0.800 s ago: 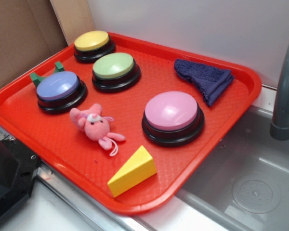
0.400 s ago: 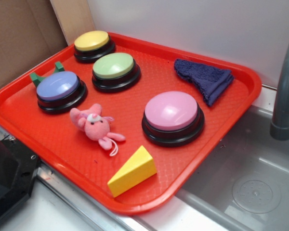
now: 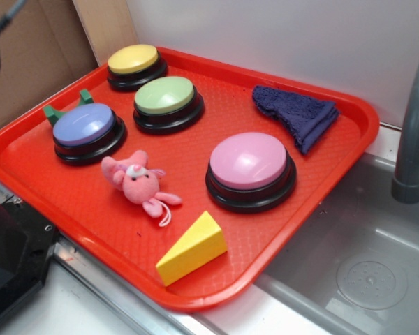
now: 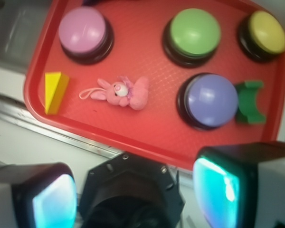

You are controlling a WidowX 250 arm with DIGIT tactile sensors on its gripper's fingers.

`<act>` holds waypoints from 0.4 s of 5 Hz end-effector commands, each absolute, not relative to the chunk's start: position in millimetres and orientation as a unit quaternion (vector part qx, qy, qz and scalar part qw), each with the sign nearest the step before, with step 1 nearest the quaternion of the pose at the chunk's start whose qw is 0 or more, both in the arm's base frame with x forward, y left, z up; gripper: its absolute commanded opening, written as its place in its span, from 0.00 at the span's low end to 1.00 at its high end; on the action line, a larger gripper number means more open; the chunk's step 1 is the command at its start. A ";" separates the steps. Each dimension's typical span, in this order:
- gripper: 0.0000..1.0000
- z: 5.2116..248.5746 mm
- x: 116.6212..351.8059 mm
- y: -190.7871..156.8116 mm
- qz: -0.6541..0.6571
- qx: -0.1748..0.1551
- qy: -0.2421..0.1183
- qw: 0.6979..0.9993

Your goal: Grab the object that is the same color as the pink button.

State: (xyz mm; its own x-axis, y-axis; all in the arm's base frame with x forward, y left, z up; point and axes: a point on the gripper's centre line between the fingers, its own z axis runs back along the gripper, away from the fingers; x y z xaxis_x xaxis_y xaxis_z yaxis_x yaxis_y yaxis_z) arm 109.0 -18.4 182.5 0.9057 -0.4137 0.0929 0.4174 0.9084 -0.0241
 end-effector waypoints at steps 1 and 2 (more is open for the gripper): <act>1.00 113.4 132.2 -18.7 -0.372 0.042 -0.077 0.924; 1.00 82.8 150.9 -26.3 -0.433 0.065 -0.084 0.895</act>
State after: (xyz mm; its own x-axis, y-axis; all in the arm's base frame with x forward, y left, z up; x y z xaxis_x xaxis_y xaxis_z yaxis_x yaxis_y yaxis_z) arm 141.9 -26.7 76.4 0.6238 -0.7782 0.0724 0.7629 0.6264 0.1599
